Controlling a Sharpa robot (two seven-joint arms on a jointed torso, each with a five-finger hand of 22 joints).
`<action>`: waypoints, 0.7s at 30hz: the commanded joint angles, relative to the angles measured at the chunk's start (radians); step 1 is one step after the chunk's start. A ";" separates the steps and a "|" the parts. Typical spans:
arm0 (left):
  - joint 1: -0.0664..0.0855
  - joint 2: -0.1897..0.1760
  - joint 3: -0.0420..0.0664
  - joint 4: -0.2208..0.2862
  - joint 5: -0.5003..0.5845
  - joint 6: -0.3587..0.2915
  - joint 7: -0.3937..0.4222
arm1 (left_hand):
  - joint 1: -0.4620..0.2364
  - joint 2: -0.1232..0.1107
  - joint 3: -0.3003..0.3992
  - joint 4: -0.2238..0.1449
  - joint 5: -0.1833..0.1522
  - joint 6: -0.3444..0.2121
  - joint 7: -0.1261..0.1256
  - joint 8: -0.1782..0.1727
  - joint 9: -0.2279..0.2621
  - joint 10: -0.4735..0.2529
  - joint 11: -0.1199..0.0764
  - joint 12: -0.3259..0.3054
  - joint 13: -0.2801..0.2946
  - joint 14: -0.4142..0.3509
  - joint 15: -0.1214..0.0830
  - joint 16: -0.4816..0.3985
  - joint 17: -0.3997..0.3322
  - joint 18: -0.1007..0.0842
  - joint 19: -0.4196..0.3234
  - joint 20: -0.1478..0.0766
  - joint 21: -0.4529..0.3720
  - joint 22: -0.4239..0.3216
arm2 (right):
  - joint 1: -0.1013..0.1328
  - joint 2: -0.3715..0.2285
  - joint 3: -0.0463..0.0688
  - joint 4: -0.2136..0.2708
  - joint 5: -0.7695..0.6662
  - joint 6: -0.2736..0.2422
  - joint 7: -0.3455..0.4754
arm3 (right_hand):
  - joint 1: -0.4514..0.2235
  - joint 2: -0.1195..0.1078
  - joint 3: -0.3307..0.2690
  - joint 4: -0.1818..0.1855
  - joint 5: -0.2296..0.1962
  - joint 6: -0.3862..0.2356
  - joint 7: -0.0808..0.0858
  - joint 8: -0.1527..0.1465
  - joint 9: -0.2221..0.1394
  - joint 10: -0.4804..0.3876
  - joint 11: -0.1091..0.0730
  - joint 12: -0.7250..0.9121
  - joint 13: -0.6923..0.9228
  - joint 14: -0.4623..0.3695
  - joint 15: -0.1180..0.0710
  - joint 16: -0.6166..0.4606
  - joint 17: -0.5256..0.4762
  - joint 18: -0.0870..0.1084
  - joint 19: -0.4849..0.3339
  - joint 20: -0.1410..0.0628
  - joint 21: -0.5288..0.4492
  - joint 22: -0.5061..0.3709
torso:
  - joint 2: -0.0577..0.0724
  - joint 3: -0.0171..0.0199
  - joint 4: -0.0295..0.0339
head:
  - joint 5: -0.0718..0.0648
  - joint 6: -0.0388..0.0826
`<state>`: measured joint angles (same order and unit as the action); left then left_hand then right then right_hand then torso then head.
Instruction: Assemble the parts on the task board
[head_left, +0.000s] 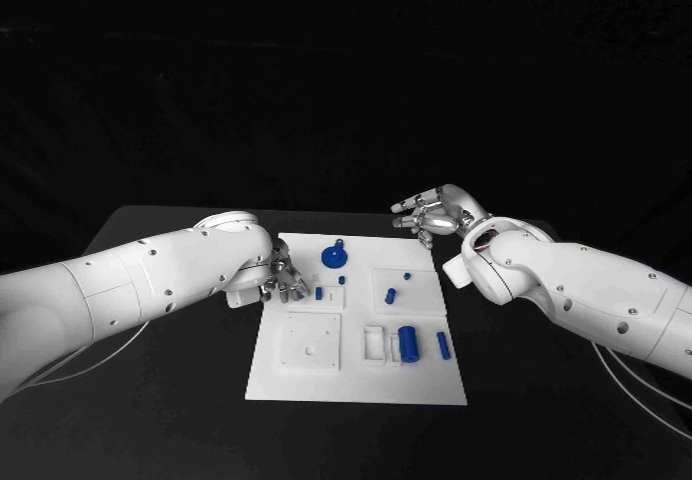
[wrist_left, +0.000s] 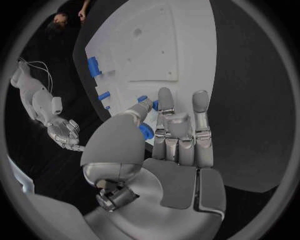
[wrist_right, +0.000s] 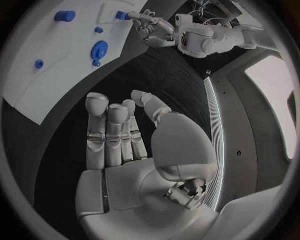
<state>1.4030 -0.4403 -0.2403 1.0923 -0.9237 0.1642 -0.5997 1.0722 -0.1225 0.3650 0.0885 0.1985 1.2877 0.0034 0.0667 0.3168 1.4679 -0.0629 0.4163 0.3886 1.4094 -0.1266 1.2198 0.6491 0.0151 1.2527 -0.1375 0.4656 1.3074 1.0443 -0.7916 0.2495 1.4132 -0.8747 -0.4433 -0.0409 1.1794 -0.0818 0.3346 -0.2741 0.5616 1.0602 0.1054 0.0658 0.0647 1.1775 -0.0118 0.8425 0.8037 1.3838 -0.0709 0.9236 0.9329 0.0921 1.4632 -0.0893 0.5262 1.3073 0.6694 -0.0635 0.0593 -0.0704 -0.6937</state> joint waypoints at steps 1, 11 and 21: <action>0.000 0.001 0.000 -0.001 0.002 -0.009 0.008 | 0.001 -0.004 0.002 0.009 -0.005 0.003 0.000 0.000 -0.001 0.047 0.007 -0.004 0.001 -0.002 0.005 -0.001 0.000 -0.003 0.005 0.000 -0.005 0.020 | -0.001 0.001 0.001 0.000 -0.002 0.014 0.005 | 0.001 -0.002 0.006 -0.001 0.000 0.006 0.001 -0.004 -0.001 0.006 -0.002 -0.004 0.001 0.003 -0.007 -0.001 0.001 0.011 0.027 -0.007 0.006 0.058 | 0.000 0.0002 -0.0003 | 0.000 0.001; 0.000 0.000 0.000 -0.003 0.001 -0.012 0.009 | 0.000 -0.011 -0.007 0.020 -0.048 0.001 0.002 0.000 0.000 0.046 0.009 -0.010 0.001 -0.004 0.005 -0.004 -0.003 -0.002 0.005 0.001 -0.007 0.020 | -0.001 0.001 0.001 -0.001 -0.002 0.015 0.005 | 0.001 -0.002 0.006 -0.001 0.000 0.006 0.001 -0.004 -0.001 0.006 -0.002 -0.004 0.001 0.003 -0.007 -0.001 0.001 0.011 0.027 -0.007 0.006 0.058 | 0.000 0.0003 0.0000 | -0.001 0.001; 0.000 -0.003 0.000 -0.003 0.001 -0.008 0.007 | 0.008 0.007 -0.189 0.065 -0.019 0.003 0.005 0.000 0.005 0.046 0.011 -0.013 0.005 -0.006 0.006 -0.005 -0.003 -0.001 0.005 0.002 -0.011 0.020 | -0.002 0.001 0.001 -0.001 -0.002 0.015 0.005 | 0.001 -0.002 0.006 -0.001 0.000 0.006 0.001 -0.004 -0.001 0.006 -0.002 -0.004 0.001 0.003 -0.007 -0.001 0.001 0.011 0.027 -0.007 0.006 0.058 | 0.000 0.0006 0.0002 | -0.001 0.002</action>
<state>1.4029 -0.4439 -0.2402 1.0886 -0.9242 0.1600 -0.5991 1.0810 -0.1270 0.1853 0.1519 0.1771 1.2896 0.0053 0.0667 0.3212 1.4643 -0.0592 0.4093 0.3935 1.4057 -0.1228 1.2198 0.6461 0.0150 1.2526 -0.1375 0.4585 1.3073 1.0433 -0.7916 0.2495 1.4117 -0.8747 -0.4419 -0.0411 1.1794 -0.0818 0.3344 -0.2743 0.5616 1.0602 0.1054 0.0658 0.0647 1.1775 -0.0118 0.8425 0.8037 1.3838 -0.0709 0.9236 0.9329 0.0921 1.4632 -0.0893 0.5262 1.3073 0.6695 -0.0629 0.0593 -0.0717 -0.6921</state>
